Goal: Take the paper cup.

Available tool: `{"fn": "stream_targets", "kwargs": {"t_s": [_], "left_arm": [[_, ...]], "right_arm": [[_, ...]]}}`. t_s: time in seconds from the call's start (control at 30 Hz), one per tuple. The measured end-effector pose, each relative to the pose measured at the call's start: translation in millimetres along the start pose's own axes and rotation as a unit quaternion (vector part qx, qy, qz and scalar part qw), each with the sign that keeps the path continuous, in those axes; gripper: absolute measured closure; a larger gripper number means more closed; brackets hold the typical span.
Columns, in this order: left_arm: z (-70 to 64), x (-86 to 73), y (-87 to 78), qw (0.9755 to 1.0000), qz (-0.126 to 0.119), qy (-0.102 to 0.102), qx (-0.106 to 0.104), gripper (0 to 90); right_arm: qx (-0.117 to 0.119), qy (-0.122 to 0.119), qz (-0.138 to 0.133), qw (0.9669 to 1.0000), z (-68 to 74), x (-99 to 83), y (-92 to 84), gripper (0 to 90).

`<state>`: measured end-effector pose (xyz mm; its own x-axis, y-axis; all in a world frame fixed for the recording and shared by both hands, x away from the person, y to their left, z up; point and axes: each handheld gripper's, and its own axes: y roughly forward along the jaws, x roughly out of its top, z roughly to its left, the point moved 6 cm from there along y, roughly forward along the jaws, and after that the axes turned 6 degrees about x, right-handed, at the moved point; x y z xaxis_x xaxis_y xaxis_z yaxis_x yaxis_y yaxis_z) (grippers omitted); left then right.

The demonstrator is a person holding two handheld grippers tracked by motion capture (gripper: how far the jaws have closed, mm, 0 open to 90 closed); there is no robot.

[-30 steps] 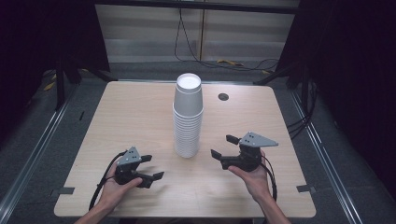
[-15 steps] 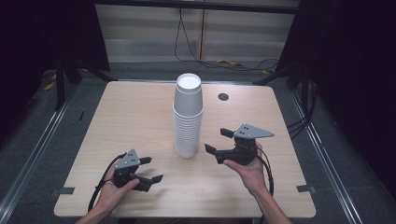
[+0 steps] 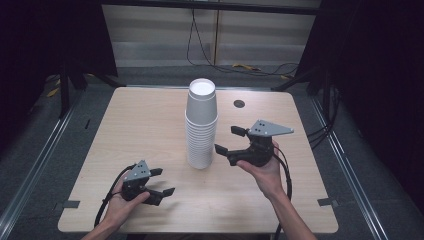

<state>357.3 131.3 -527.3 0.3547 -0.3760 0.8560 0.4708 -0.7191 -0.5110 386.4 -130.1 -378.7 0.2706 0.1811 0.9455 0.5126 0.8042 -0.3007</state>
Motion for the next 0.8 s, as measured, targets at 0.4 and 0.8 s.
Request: {"fn": "stream_targets", "kwargs": {"t_s": [0.4,0.8], "left_arm": [[0.9,0.7,-1.0,1.0000,-0.004,0.001,0.004,15.9],[0.9,0.4,-0.4,1.0000,-0.002,0.003,0.004,15.9]], "right_arm": [[0.013,-0.020,-0.006,0.9997,-0.4,39.8,10.4,16.9],[0.021,-0.037,-0.008,0.9991,-1.8,69.5,17.1,17.2]]}}
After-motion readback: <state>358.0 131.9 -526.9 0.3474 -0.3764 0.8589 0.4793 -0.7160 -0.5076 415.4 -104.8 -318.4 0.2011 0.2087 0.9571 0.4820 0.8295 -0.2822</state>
